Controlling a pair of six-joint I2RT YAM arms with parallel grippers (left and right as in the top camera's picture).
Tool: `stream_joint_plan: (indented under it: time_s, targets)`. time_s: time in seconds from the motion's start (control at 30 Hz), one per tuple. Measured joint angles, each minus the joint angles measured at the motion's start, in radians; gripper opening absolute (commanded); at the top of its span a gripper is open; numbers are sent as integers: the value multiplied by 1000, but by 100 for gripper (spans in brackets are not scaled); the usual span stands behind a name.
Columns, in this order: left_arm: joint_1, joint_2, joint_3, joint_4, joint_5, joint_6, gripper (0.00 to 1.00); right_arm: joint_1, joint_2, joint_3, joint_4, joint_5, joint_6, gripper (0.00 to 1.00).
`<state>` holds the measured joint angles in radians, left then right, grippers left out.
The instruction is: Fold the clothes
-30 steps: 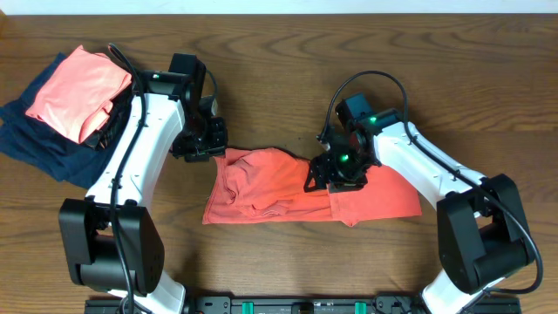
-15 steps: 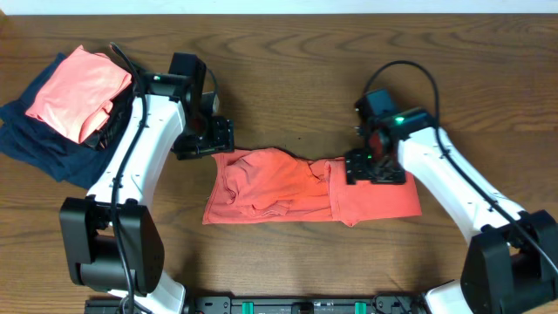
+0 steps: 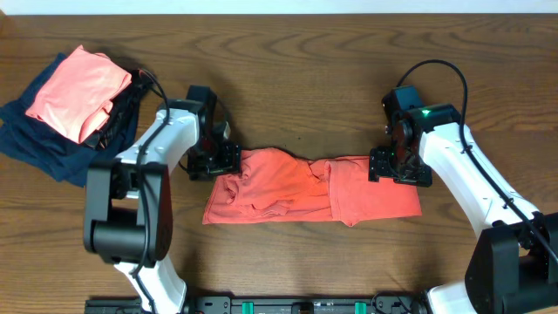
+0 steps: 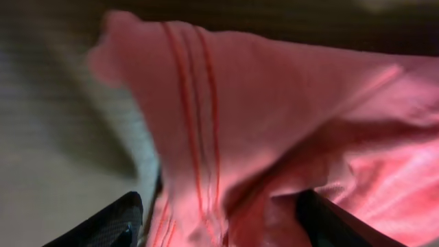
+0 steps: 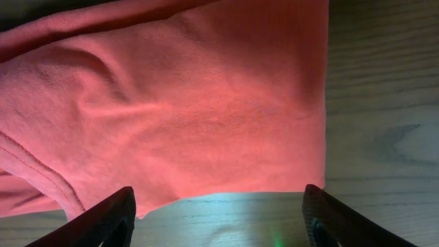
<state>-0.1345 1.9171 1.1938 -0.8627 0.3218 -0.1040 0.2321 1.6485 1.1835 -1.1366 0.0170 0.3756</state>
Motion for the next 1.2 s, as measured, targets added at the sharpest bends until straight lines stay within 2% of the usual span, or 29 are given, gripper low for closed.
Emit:
stream_joint_plan:
  time_s: [0.07,0.17,0.2,0.23,0.27,0.43,0.57,0.8,0.9,1.07,1.2]
  targets:
    - [0,10,-5,-2,12,1,65,0,0,0,0,1,0,76]
    - [2,10,-7,1,20,-2,34,0,0,0,0,3,0,76]
    - [2,12,-8,2,22,1,19,0,0,0,0,3,0,76]
    - [2,15,-9,2,25,1,10,0,0,0,0,3,0,76]
    - [2,18,-10,2,29,3,7,0,0,0,0,6,0,76]
    - [14,19,-8,-10,42,11,6,-21,0,0,-1,19,0,75]
    - [70,19,32,-94,33,11,6,-77,0,0,-11,35,-2,75]
    - [264,14,264,-294,-36,-6,6,-194,0,0,-20,49,-30,75]
    - [301,-6,349,-409,-25,-20,6,-234,0,0,-22,51,-44,75]
    - [224,-79,391,-469,91,-31,6,-260,0,0,-23,52,-58,76]
    - [50,-124,391,-430,172,-66,6,-260,0,0,-23,52,-67,76]
